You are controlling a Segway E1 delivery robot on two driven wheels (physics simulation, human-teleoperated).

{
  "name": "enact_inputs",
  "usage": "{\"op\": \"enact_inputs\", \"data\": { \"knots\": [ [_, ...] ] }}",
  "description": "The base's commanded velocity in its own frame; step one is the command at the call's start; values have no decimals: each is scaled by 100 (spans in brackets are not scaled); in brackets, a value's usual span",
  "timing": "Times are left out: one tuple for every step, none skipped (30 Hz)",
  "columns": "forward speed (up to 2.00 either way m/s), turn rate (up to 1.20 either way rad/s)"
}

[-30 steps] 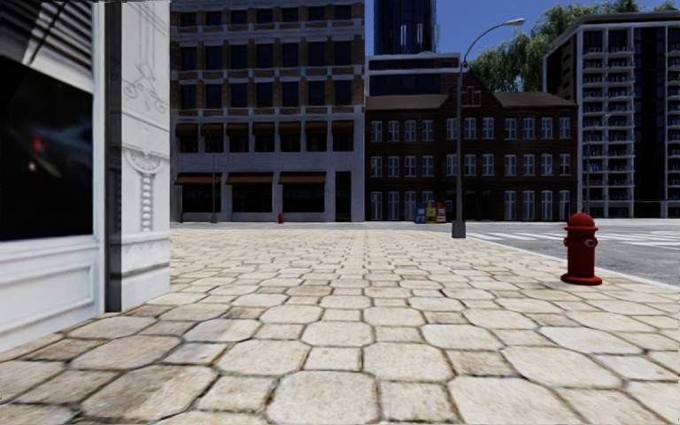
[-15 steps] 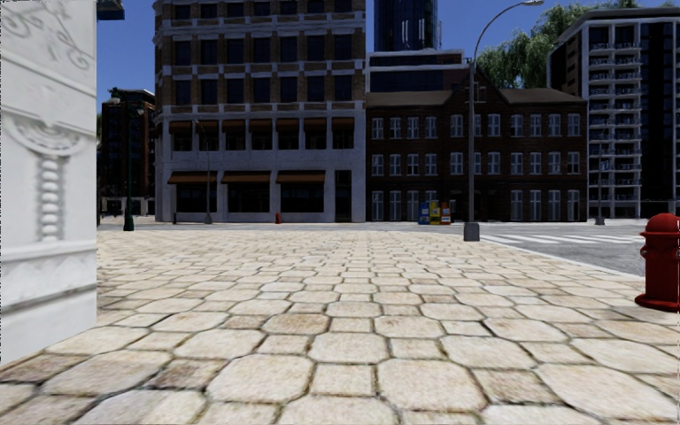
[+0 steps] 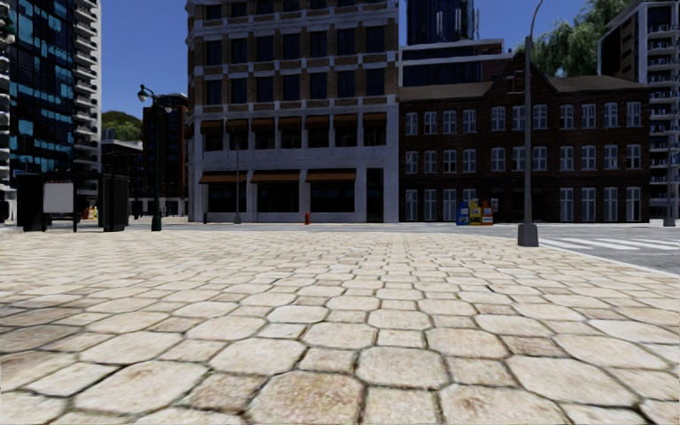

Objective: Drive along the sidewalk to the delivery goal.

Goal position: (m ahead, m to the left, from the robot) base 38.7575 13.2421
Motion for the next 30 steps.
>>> {"op": "enact_inputs", "data": {
  "knots": [
    [200, 43],
    [200, 44],
    [200, 44],
    [200, 44],
    [200, 44],
    [200, 44],
    [200, 44],
    [200, 44],
    [200, 44],
    [200, 44],
    [200, 44],
    [200, 44],
    [200, 45],
    [200, 46],
    [200, 46],
    [200, 46],
    [200, 46],
    [200, 46],
    [200, 46],
    [200, 46],
    [200, 46],
    [200, 47],
    [200, 47],
    [200, 47],
    [200, 47],
    [200, 47],
    [200, 47],
    [200, 47],
    [200, 47],
    [200, 47]
  ]
}}
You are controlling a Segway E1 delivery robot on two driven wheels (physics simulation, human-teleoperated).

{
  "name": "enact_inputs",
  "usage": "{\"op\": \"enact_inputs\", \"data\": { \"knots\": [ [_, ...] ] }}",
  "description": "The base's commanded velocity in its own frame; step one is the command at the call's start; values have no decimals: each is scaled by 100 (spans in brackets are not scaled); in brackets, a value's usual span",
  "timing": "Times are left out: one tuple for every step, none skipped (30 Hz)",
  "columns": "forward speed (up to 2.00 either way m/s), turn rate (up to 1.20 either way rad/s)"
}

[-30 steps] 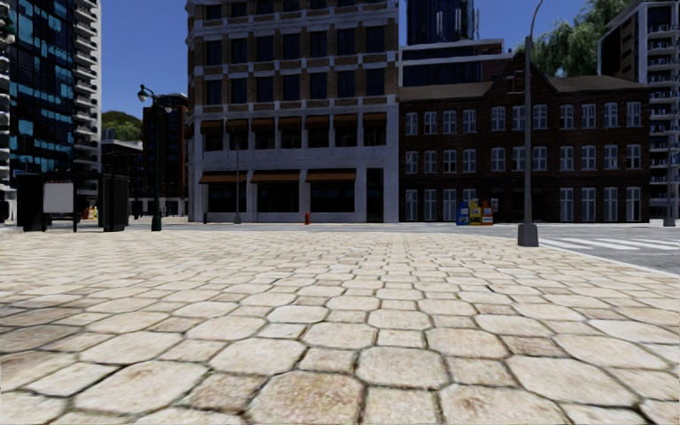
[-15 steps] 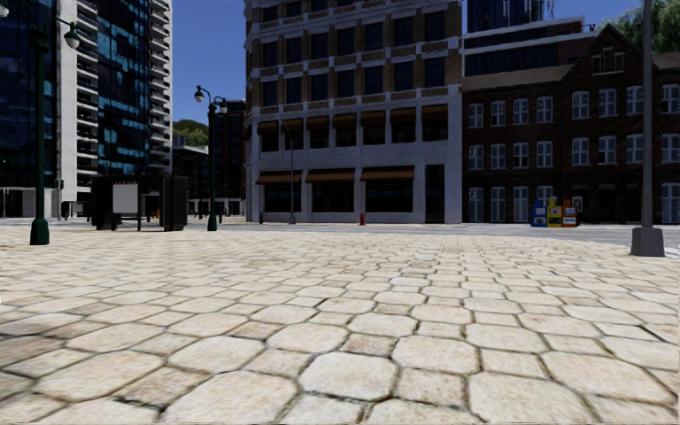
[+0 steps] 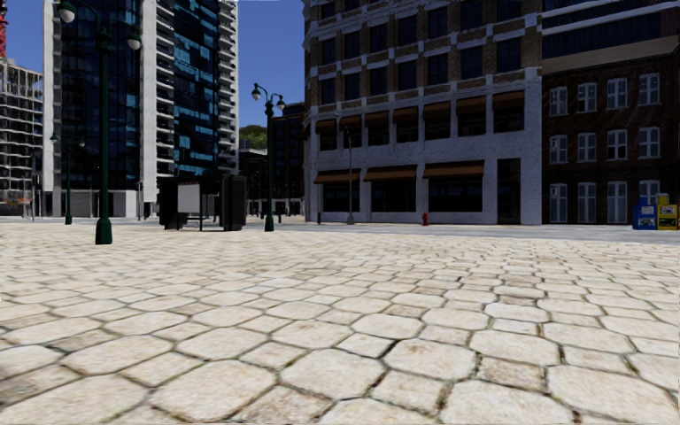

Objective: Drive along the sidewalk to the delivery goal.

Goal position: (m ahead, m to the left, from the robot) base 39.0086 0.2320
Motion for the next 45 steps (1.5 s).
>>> {"op": "enact_inputs", "data": {
  "knots": [
    [200, 48],
    [200, 48],
    [200, 48],
    [200, 48],
    [200, 48],
    [200, 48],
    [200, 48],
    [200, 48],
    [200, 48],
    [200, 48],
    [200, 48],
    [200, 48],
    [200, 48],
    [200, 48],
    [200, 48],
    [200, 48],
    [200, 48],
    [200, 48],
    [200, 48],
    [200, 48],
    [200, 48],
    [200, 48],
    [200, 48],
    [200, 48],
    [200, 48],
    [200, 48],
    [200, 48],
    [200, 48],
    [200, 48],
    [200, 48],
    [200, 48],
    [200, 49],
    [200, 49],
    [200, 50],
    [200, 50],
    [200, 50],
    [200, 50],
    [200, 50],
    [200, 52],
    [200, 52],
    [200, 53],
    [200, 53],
    [200, 53],
    [200, 53],
    [200, 53]
  ]
}}
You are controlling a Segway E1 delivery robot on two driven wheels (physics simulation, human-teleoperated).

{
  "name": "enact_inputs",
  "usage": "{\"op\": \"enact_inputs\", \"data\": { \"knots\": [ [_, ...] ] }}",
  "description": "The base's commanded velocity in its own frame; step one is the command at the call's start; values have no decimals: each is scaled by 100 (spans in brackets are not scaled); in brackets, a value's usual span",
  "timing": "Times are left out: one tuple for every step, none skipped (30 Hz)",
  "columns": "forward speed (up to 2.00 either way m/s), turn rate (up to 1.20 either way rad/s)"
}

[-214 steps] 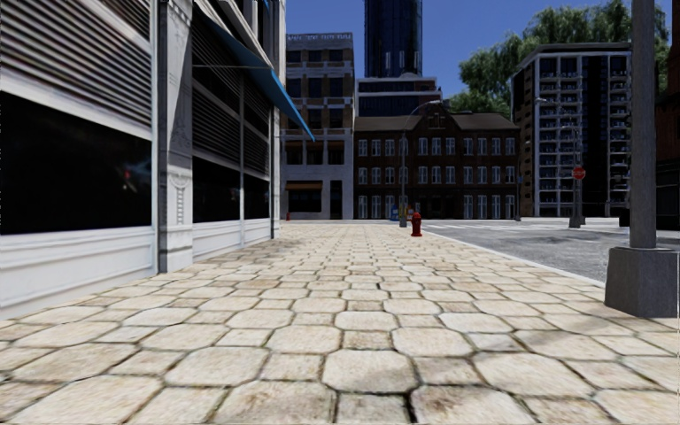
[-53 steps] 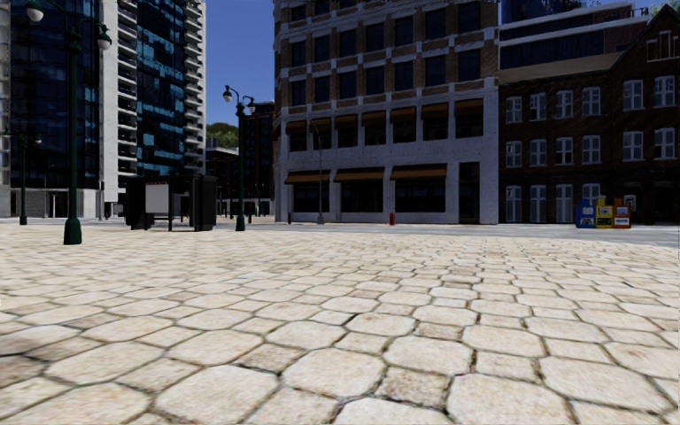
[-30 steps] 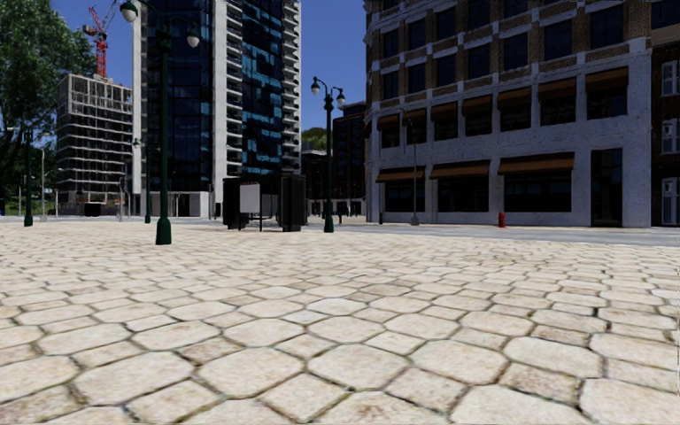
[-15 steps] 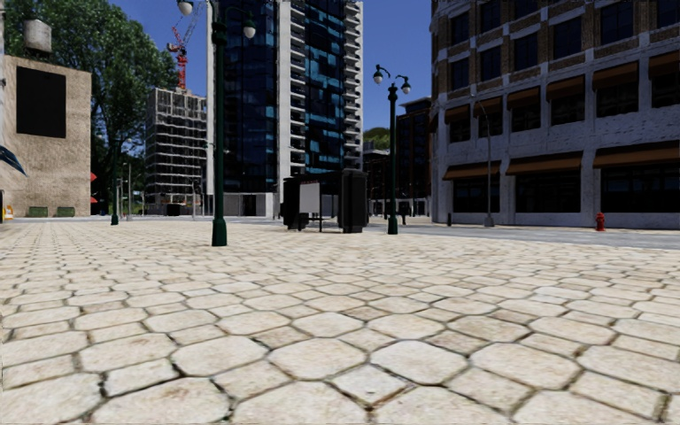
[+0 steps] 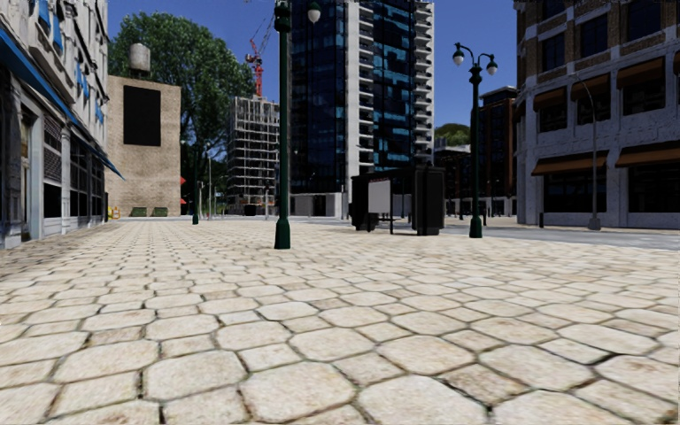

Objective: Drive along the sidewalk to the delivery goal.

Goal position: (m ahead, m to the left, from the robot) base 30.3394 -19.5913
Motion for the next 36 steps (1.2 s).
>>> {"op": "enact_inputs", "data": {
  "knots": [
    [200, 53],
    [200, 53],
    [200, 53],
    [200, 53],
    [200, 53],
    [200, 53],
    [200, 53],
    [200, 53],
    [200, 53],
    [200, 53],
    [200, 53],
    [200, 53],
    [200, 53],
    [200, 53],
    [200, 53],
    [200, 53],
    [200, 53],
    [200, 53],
    [200, 53],
    [200, 53],
    [200, 53],
    [200, 53],
    [200, 46],
    [200, 0],
    [200, 0],
    [200, 0],
    [200, 0],
    [200, 0],
    [200, 0],
    [200, 0],
    [200, 0],
    [200, 0],
    [200, 0],
    [200, 0],
    [200, 0],
    [200, 0]
  ]
}}
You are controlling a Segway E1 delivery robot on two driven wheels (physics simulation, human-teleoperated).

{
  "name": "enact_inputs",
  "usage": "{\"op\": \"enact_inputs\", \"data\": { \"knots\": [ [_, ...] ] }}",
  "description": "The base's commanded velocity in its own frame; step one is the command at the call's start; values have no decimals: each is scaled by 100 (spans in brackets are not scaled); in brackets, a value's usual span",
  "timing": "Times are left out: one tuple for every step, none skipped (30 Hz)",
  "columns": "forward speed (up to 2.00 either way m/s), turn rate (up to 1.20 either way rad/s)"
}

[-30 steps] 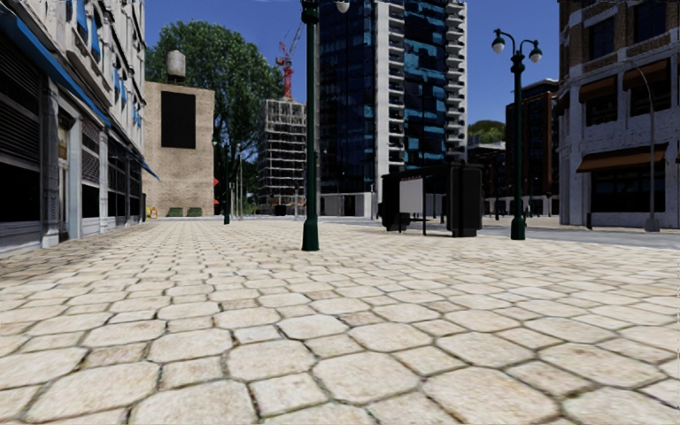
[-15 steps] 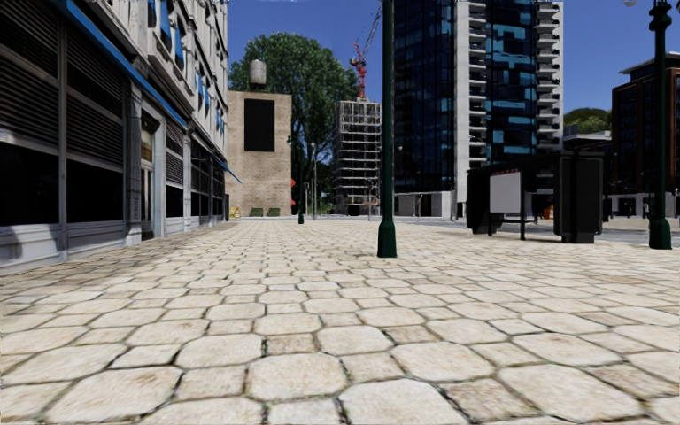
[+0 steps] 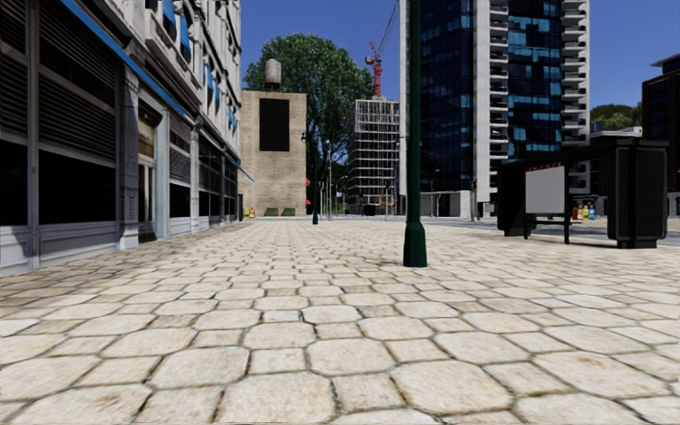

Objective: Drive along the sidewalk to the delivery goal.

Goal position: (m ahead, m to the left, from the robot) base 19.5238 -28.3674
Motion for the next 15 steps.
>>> {"op": "enact_inputs", "data": {
  "knots": [
    [200, 0],
    [200, 0],
    [200, 0],
    [200, 0],
    [200, 0],
    [200, 0],
    [200, 0],
    [200, 0],
    [200, 0],
    [200, 0],
    [200, 0],
    [200, 0],
    [200, 0],
    [200, 0],
    [200, 0]
  ]
}}
